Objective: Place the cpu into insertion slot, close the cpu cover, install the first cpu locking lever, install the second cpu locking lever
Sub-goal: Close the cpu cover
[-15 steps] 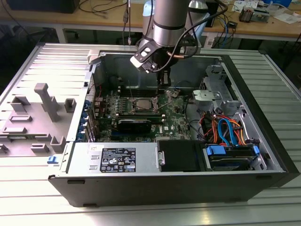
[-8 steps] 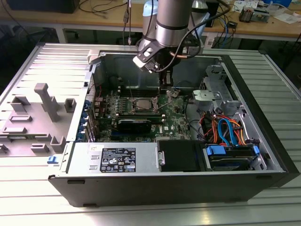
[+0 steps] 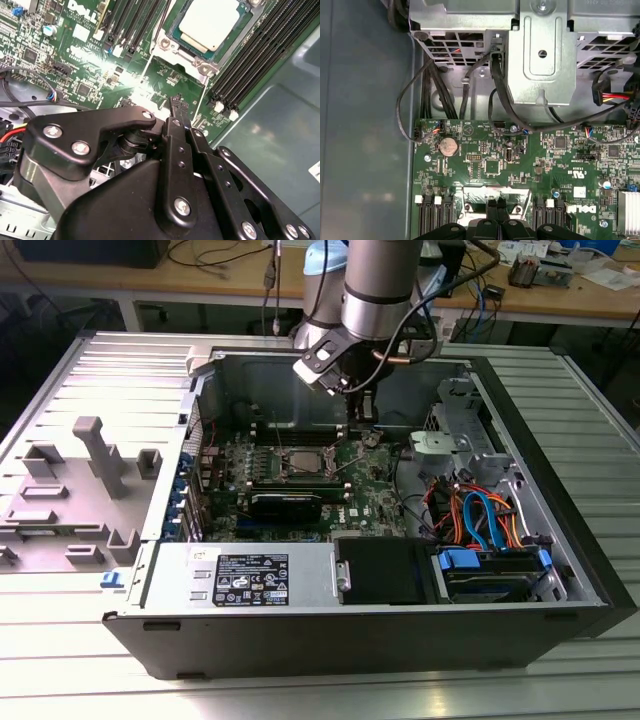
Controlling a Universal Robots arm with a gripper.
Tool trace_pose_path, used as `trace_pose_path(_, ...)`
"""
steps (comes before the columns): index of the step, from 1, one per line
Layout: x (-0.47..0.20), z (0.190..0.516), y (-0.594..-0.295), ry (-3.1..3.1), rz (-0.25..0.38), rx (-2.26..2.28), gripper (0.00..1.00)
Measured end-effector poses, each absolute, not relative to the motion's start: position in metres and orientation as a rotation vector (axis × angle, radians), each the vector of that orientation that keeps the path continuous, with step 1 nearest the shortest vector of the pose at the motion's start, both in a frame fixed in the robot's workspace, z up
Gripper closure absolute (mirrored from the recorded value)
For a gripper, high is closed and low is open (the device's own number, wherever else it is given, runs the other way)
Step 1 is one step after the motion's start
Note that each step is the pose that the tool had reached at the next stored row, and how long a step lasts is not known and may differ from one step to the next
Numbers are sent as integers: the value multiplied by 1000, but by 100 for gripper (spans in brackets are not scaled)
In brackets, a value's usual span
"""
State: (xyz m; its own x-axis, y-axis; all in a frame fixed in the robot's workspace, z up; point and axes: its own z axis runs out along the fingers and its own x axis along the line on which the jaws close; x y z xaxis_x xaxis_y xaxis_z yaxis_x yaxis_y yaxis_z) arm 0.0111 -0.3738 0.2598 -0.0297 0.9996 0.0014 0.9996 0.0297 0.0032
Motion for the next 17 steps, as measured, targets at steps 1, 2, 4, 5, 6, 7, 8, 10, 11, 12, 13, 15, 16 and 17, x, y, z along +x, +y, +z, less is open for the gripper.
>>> trace_pose_path(1, 13, 260, -374, 2254, 5, 2187, 89)
trace_pose_path(2, 14, 260, -374, 2254, 4, 2187, 89)
trace_pose_path(4, 17, 260, -374, 2255, 3, 2188, 89)
trace_pose_path(5, 18, 260, -374, 2256, 2, 2188, 89)
trace_pose_path(6, 20, 260, -374, 2256, 1, 2188, 89)
trace_pose_path(7, 21, 260, -373, 2257, 0, 2188, 89)
trace_pose_path(8, 22, 260, -373, 2258, 0, 2188, 89)
trace_pose_path(10, 25, 260, -373, 2259, -1, 2187, 89)
trace_pose_path(11, 26, 260, -373, 2259, -2, 2187, 89)
trace_pose_path(12, 28, 260, -373, 2260, -2, 2188, 89)
trace_pose_path(13, 29, 260, -373, 2260, -3, 2188, 89)
trace_pose_path(15, 33, 260, -373, 2262, -4, 2187, 89)
trace_pose_path(16, 34, 260, -372, 2263, -5, 2187, 89)
trace_pose_path(17, 36, 260, -372, 2265, -5, 2186, 89)
